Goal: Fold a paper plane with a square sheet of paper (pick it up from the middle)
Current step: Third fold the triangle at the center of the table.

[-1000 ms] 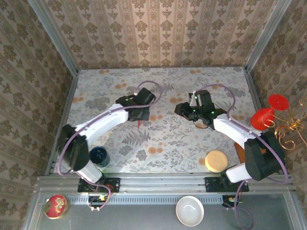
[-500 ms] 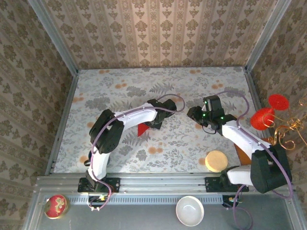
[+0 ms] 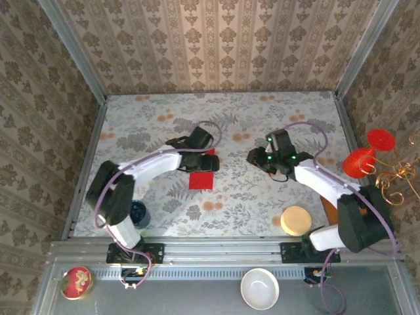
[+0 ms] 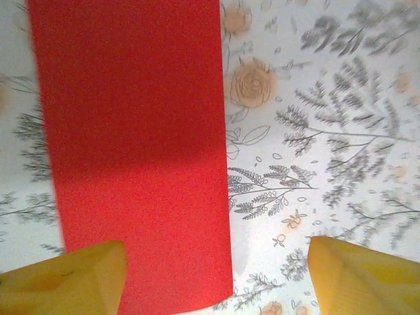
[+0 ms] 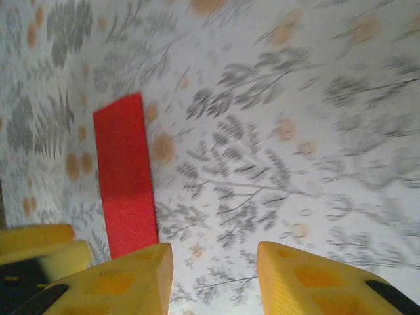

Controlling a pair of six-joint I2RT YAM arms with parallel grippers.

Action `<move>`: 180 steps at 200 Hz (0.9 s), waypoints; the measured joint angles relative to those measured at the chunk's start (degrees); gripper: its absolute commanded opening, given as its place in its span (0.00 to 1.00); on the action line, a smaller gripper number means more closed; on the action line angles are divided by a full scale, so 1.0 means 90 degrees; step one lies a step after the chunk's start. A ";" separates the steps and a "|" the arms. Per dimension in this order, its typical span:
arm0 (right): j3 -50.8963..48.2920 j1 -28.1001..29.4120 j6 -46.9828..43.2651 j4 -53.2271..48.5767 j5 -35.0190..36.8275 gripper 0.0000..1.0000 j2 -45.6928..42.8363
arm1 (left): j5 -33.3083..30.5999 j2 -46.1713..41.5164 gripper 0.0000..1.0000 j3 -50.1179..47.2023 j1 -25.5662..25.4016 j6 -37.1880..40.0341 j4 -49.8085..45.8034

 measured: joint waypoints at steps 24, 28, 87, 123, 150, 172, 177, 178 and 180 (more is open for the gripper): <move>0.0529 0.0770 -0.0041 0.0007 -0.0056 0.38 0.0784 | 0.0206 -0.0947 0.85 -0.0845 0.0597 -0.0211 0.0393; 0.0614 0.0869 -0.0036 0.0010 -0.0073 0.38 0.0899 | 0.0226 -0.1061 0.86 -0.0981 0.0695 -0.0257 0.0442; 0.1887 0.1960 -0.0010 0.0095 -0.0437 0.30 0.2640 | 0.0699 -0.2317 0.98 -0.2684 0.1911 -0.0767 0.0840; 0.2455 0.1970 -0.0041 0.0029 -0.0500 0.29 0.3303 | 0.0935 -0.2346 1.00 -0.2764 0.1974 -0.0811 0.0940; 0.2633 0.1970 -0.0114 -0.0158 -0.0452 0.29 0.3553 | 0.1098 -0.2191 1.00 -0.2761 0.1957 -0.0806 0.1010; 0.2637 0.1945 -0.0226 -0.0323 -0.0406 0.28 0.3694 | 0.1180 -0.1965 0.98 -0.2749 0.1826 -0.0760 0.1005; 0.2637 0.1931 -0.0231 -0.0330 -0.0410 0.28 0.3696 | 0.1205 -0.1916 0.97 -0.2737 0.1785 -0.0741 0.1005; 0.2637 0.1923 -0.0233 -0.0330 -0.0410 0.28 0.3694 | 0.1214 -0.1899 0.97 -0.2732 0.1773 -0.0741 0.1005; 0.2637 0.1914 -0.0240 -0.0330 -0.0410 0.28 0.3691 | 0.1222 -0.1877 0.96 -0.2725 0.1753 -0.0733 0.1003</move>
